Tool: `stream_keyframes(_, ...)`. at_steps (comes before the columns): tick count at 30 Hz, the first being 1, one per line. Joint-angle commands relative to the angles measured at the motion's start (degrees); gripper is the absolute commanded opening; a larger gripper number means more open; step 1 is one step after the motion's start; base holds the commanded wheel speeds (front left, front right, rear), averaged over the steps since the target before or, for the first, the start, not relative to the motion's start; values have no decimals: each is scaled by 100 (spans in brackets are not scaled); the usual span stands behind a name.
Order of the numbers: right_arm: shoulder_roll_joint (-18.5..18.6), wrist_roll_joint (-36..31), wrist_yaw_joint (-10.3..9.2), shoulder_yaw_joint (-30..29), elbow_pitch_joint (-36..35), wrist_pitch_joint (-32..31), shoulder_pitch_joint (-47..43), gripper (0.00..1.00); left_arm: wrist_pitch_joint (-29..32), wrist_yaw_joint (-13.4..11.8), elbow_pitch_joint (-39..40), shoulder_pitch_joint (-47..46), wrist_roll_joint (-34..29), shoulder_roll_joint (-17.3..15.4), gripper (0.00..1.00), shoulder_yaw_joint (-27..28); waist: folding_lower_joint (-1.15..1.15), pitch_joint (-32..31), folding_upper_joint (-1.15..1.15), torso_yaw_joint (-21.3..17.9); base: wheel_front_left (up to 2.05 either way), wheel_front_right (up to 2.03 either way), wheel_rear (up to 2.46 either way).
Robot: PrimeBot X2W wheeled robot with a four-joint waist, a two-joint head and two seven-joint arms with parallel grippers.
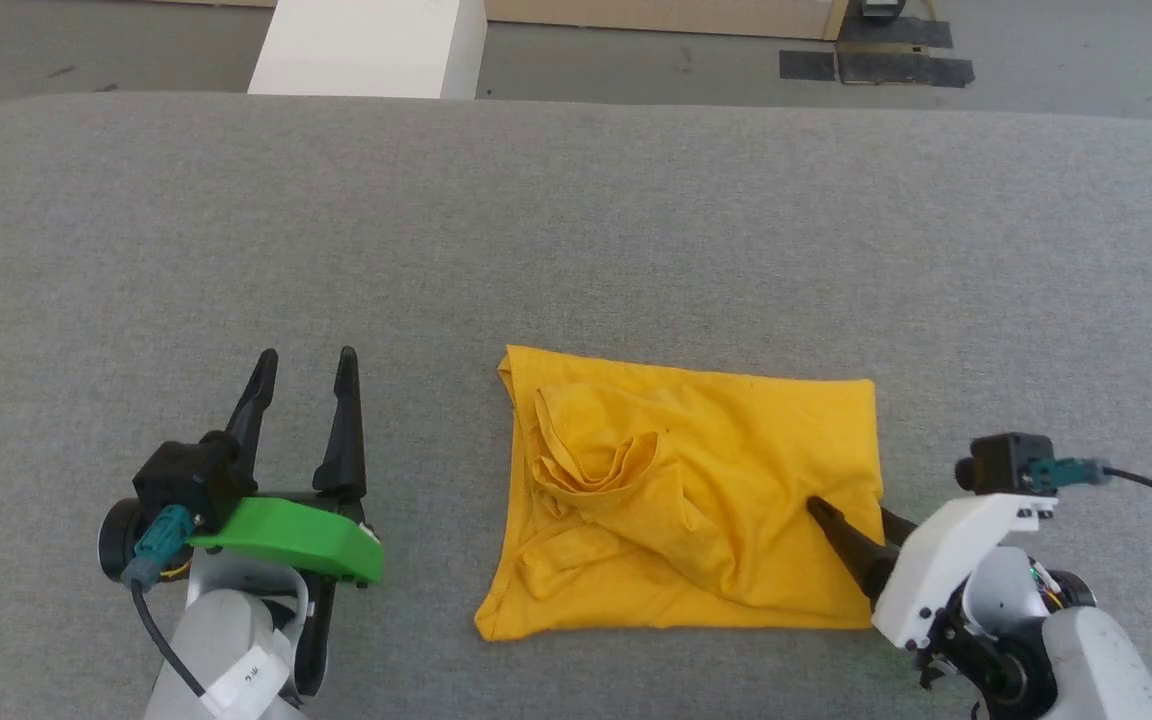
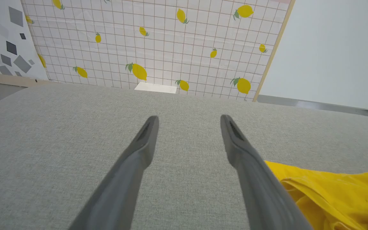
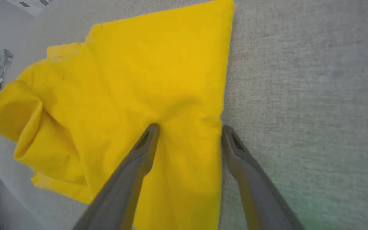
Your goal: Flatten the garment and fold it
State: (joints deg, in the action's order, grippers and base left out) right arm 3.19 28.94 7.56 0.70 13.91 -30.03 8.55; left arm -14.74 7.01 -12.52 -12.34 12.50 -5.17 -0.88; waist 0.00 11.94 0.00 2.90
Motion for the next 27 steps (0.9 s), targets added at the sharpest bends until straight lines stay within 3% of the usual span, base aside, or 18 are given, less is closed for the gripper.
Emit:
stream_keyframes(1, -31, 34, -8, 127, 159, -147, 23, 100, -26, 22, -6, 10, -25, 23, 100, -9, 0, 19, 0, 36, 0, 0, 0)
stream_keyframes(2, -31, 12, -8, 165, 181, -194, 47, 81, -26, 23, -11, 9, -24, 23, 100, -12, 0, 19, 0, 43, 0, 0, 0)
stream_keyframes(3, -31, -39, -8, 207, 189, -236, 80, 35, -26, 24, -18, 10, -22, 23, 100, -13, 0, 15, 0, 49, 0, 0, 0)
stream_keyframes(4, -31, -99, -8, 252, 162, -254, 115, 13, -26, 25, -22, 13, -22, 21, 100, -11, 0, 10, 0, 49, 0, 0, 0)
stream_keyframes(5, -31, -607, -8, 383, -69, -267, 253, 0, -26, 27, -26, 58, -20, 8, 100, 26, 0, -28, 0, 1, 0, 0, 0)
stream_keyframes(11, 21, -2541, -8, 1052, -881, -727, 682, 0, -26, 18, 9, 124, -33, -17, 100, 100, 0, -39, 0, -273, 0, 0, 0)
stream_keyframes(14, 491, -3117, -8, 1542, -1126, -896, 1078, 0, -26, 16, 38, 142, -49, -38, 100, 123, 0, -10, 0, -506, 0, 0, 0)
stream_keyframes(18, 1361, -3308, -8, 1997, -1173, -945, 1692, 0, -26, 11, 98, 95, -61, -80, 100, 159, 0, 141, 0, -875, 0, 0, 0)
stream_keyframes(22, 2045, -3227, -8, 2077, -972, -950, 2172, 0, -26, 8, 174, -63, -79, -126, 100, 175, 0, 379, 0, -1248, 0, 0, 0)
stream_keyframes(27, 2594, -3105, -8, 1858, -533, -775, 2543, 0, -26, -13, 290, -314, -157, -185, 100, 123, 0, 751, 0, -1618, 0, 0, 0)
